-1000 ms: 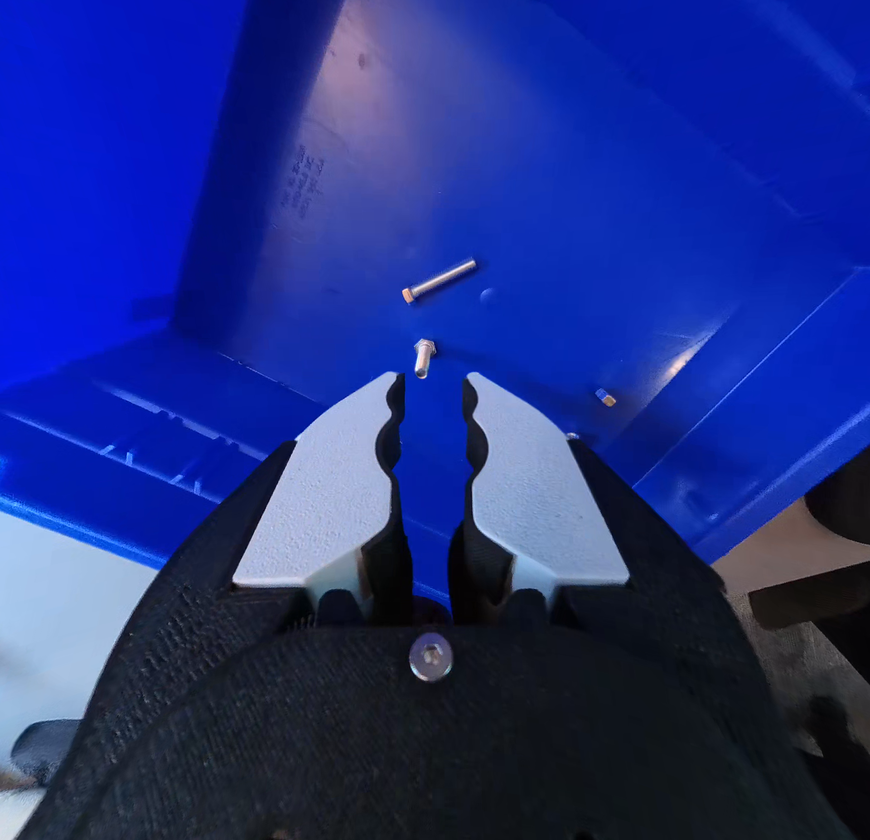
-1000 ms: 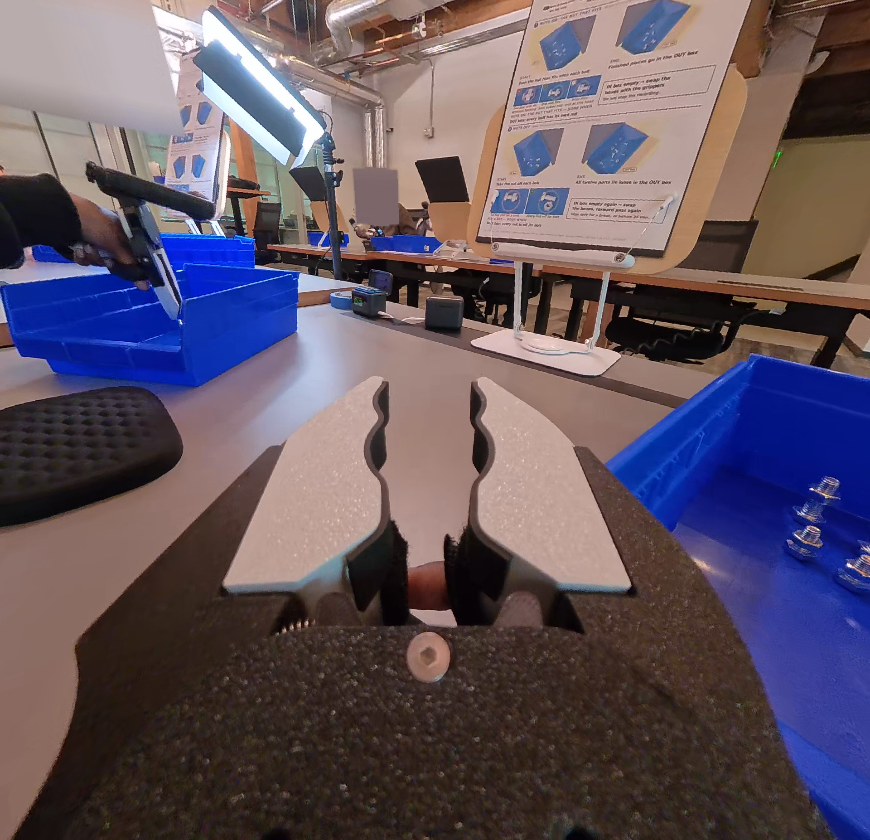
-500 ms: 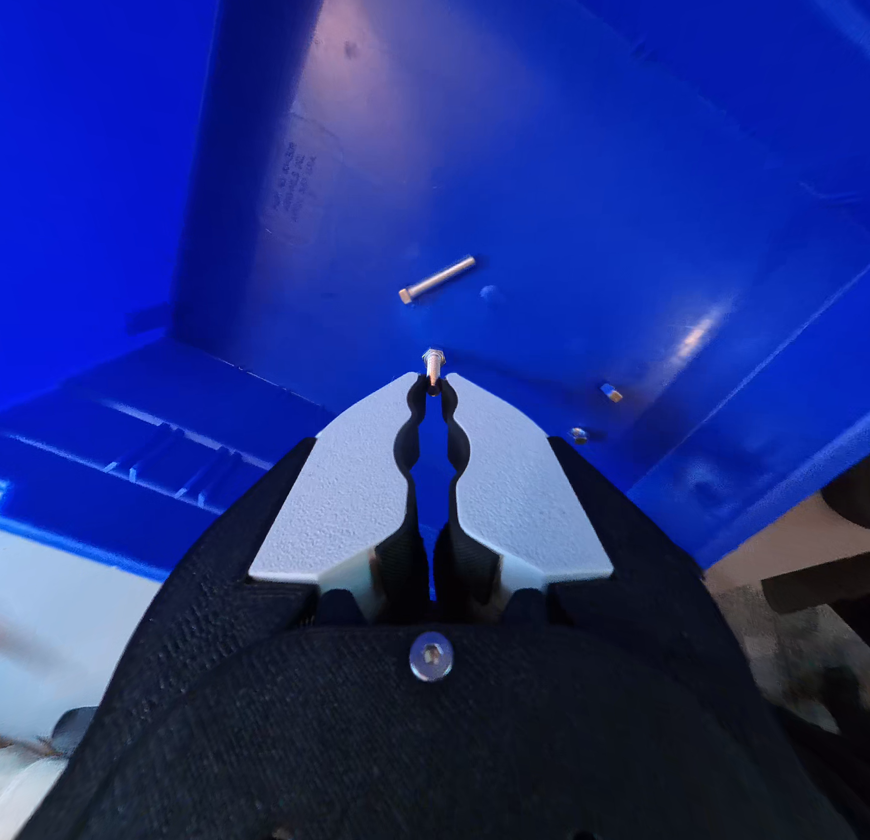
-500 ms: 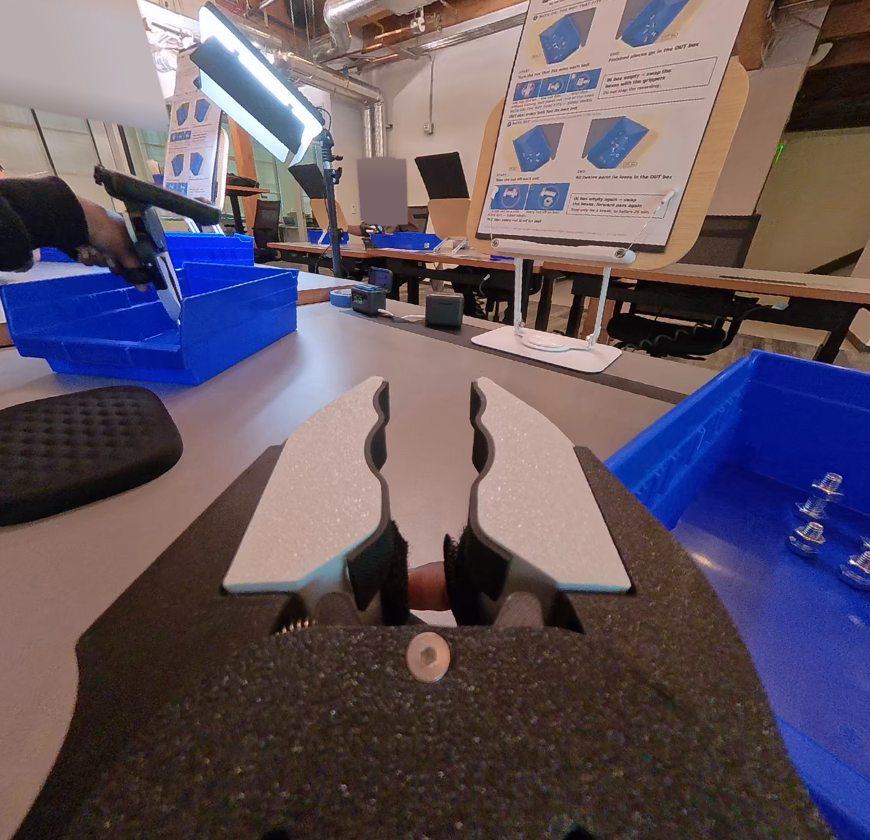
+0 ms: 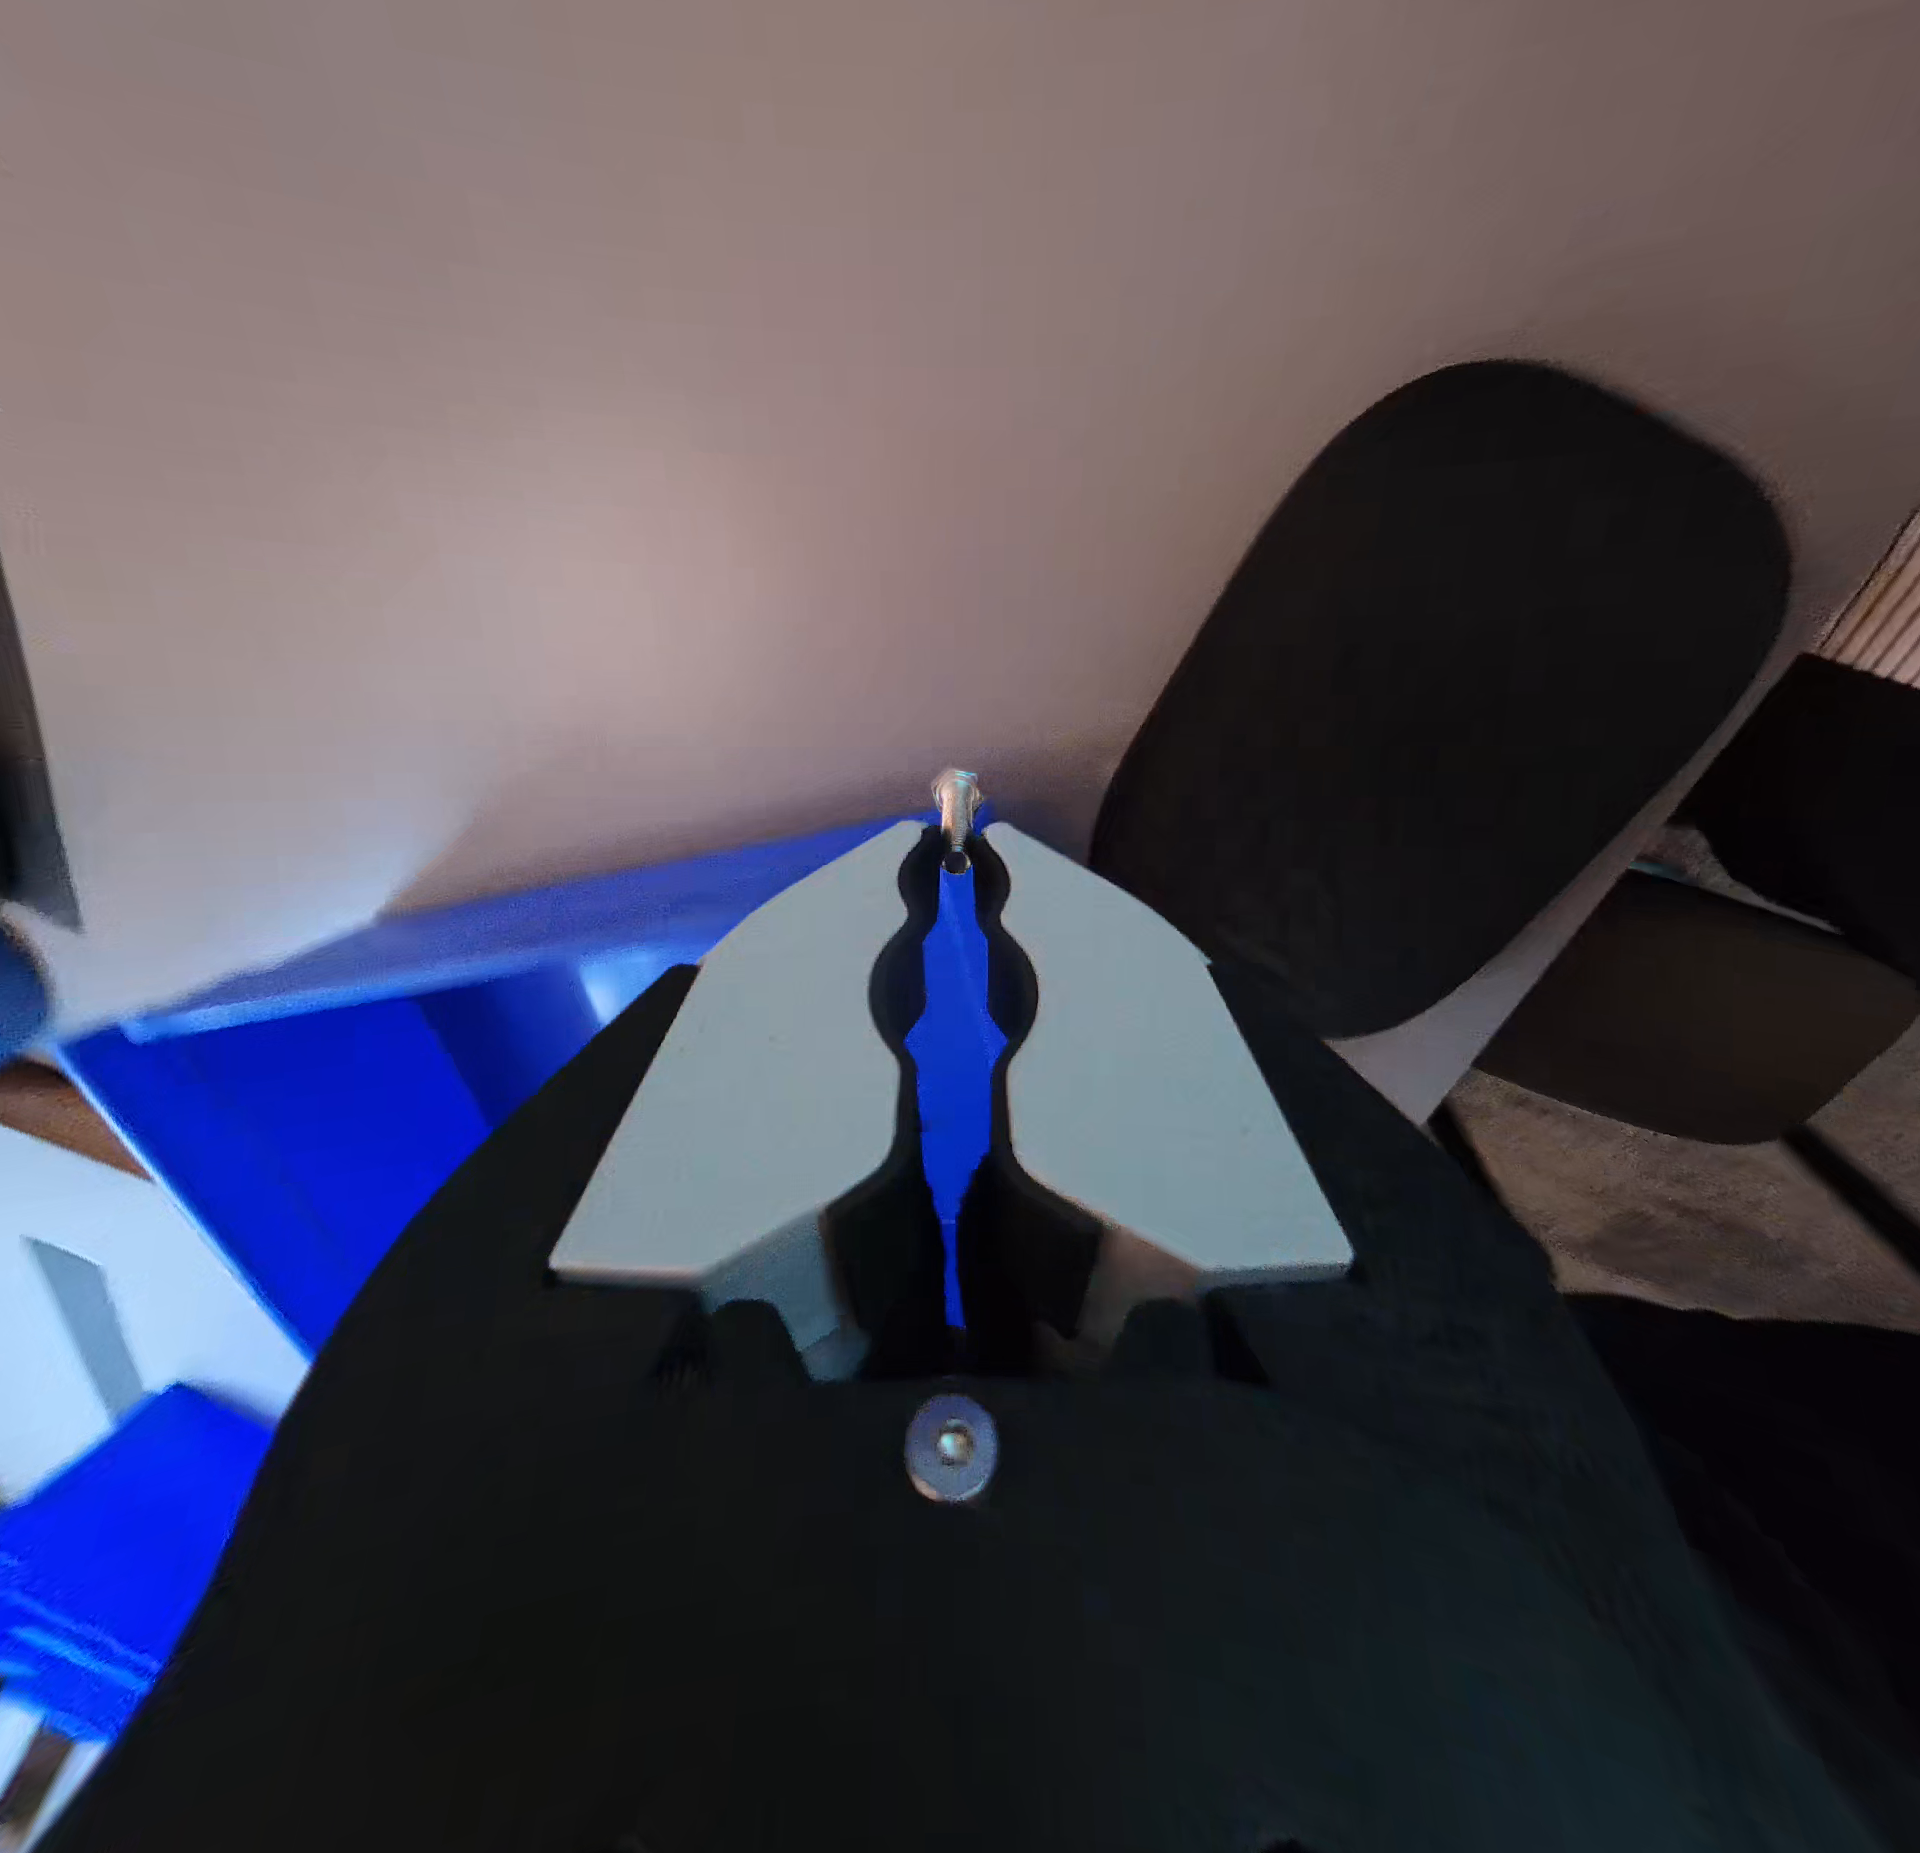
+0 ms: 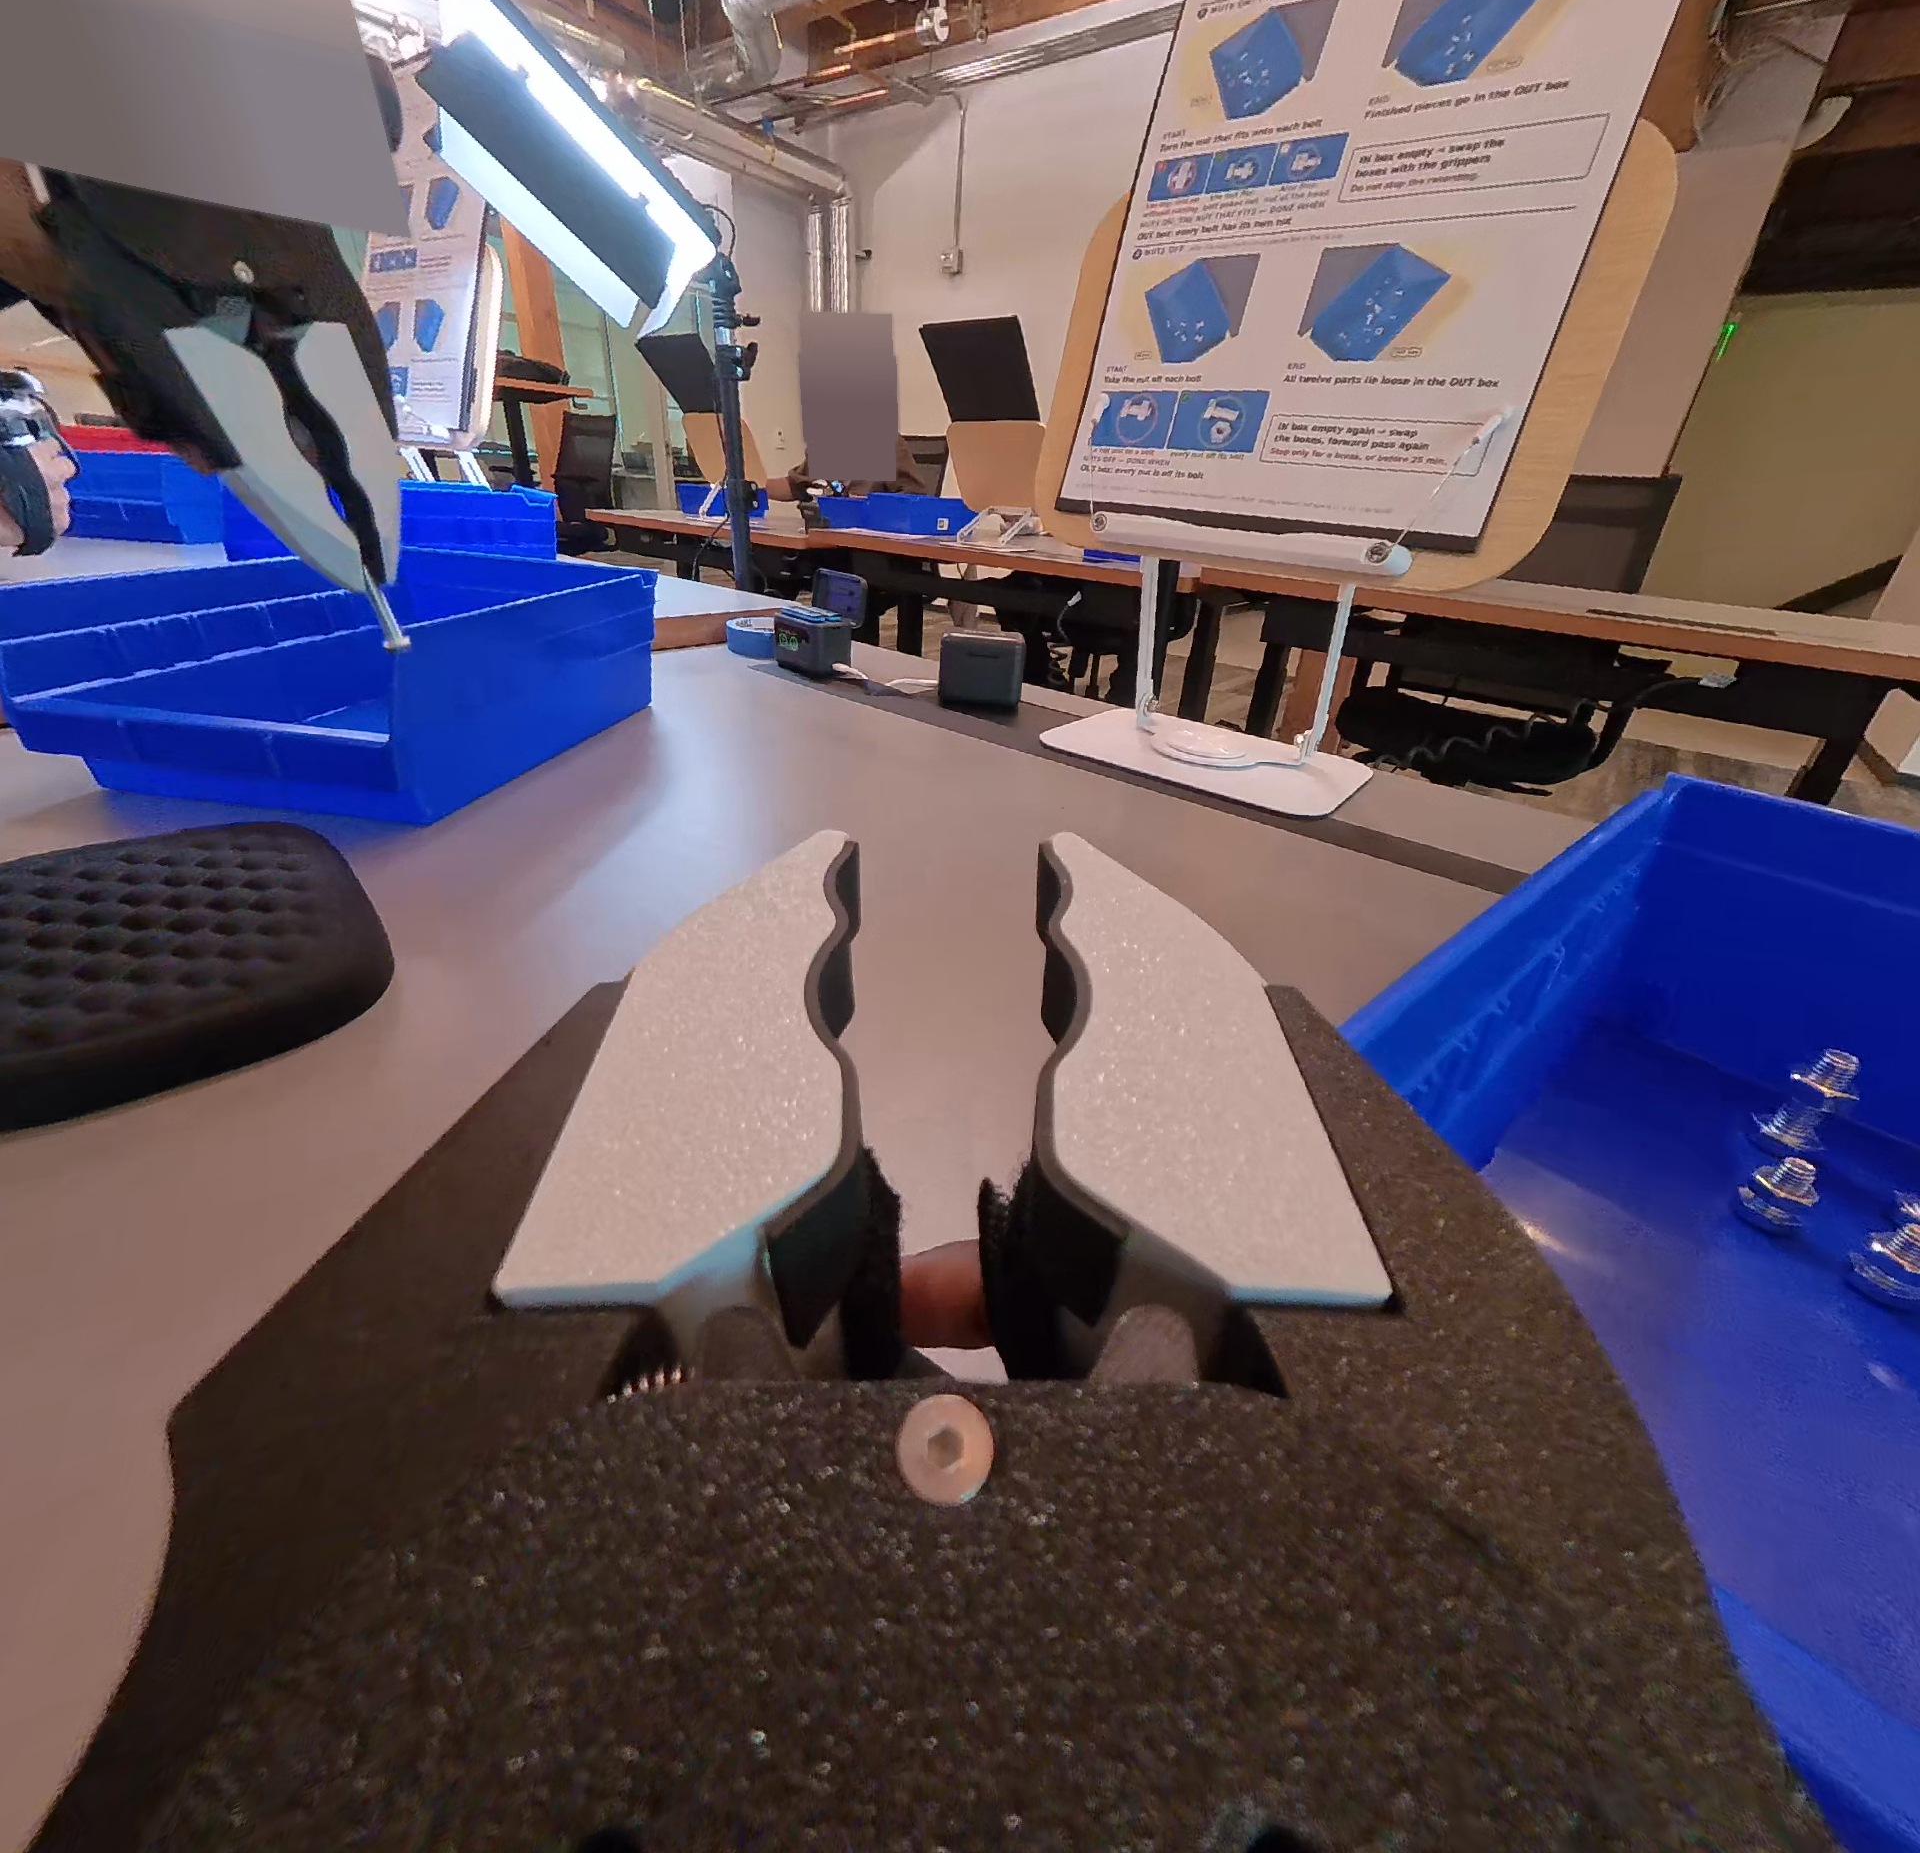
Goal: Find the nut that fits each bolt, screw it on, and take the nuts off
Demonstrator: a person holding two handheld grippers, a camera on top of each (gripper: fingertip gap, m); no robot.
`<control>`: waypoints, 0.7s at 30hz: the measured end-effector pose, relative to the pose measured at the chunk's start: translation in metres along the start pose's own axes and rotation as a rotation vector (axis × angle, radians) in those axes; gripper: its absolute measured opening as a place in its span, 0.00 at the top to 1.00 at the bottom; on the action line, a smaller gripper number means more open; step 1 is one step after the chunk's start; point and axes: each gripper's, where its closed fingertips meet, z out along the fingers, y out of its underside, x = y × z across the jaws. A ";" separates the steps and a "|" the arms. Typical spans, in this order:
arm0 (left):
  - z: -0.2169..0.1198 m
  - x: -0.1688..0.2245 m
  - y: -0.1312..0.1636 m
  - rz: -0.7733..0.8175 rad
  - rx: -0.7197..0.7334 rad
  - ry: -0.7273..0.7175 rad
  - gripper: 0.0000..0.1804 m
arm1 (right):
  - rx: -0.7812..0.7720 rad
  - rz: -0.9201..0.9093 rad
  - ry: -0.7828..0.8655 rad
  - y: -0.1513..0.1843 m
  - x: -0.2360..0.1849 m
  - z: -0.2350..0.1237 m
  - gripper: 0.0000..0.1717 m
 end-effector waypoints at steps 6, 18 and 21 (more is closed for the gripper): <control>0.041 0.068 -0.067 0.257 -0.010 0.052 0.97 | 0.007 -0.008 -0.005 0.000 -0.001 -0.001 0.81; 0.091 0.106 -0.105 0.323 -0.007 0.130 0.97 | 0.012 -0.006 -0.007 0.000 -0.001 -0.001 0.81; 0.091 0.107 -0.105 0.324 -0.008 0.137 0.97 | 0.014 -0.005 -0.007 0.000 -0.001 -0.001 0.81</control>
